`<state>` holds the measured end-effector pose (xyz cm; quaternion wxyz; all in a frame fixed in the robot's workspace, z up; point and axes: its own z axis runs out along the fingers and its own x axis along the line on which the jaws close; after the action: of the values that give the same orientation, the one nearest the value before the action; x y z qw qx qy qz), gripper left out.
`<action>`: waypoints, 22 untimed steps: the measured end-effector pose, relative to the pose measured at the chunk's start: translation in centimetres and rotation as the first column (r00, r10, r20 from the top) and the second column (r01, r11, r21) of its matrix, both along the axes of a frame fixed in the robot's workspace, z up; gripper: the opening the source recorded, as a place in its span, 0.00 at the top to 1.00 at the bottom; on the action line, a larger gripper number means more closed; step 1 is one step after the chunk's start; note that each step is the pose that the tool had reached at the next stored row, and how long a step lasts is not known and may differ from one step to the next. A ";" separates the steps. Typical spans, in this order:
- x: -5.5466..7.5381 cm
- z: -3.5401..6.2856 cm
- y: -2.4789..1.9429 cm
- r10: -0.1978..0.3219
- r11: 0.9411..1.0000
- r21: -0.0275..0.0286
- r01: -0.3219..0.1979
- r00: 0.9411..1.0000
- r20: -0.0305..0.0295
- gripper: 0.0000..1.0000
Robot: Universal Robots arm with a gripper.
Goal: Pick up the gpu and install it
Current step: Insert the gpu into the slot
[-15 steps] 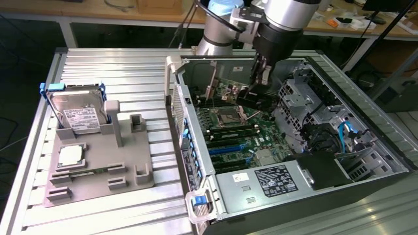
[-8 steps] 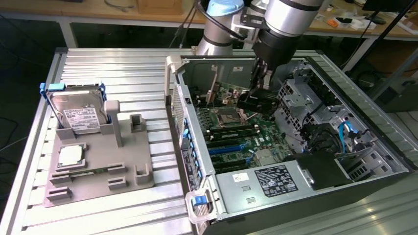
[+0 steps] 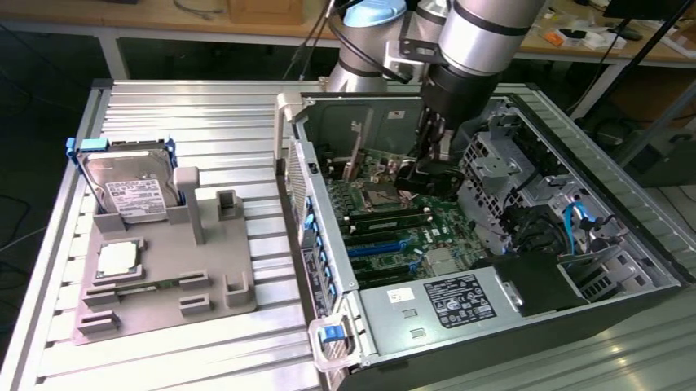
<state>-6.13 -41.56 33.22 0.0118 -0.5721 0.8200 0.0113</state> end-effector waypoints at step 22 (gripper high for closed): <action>0.1 -2.56 -0.19 0.341 0.940 -0.005 -0.341 0.940 -0.001 0.73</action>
<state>-6.00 -41.74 30.66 0.0079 -0.7054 0.7087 0.0112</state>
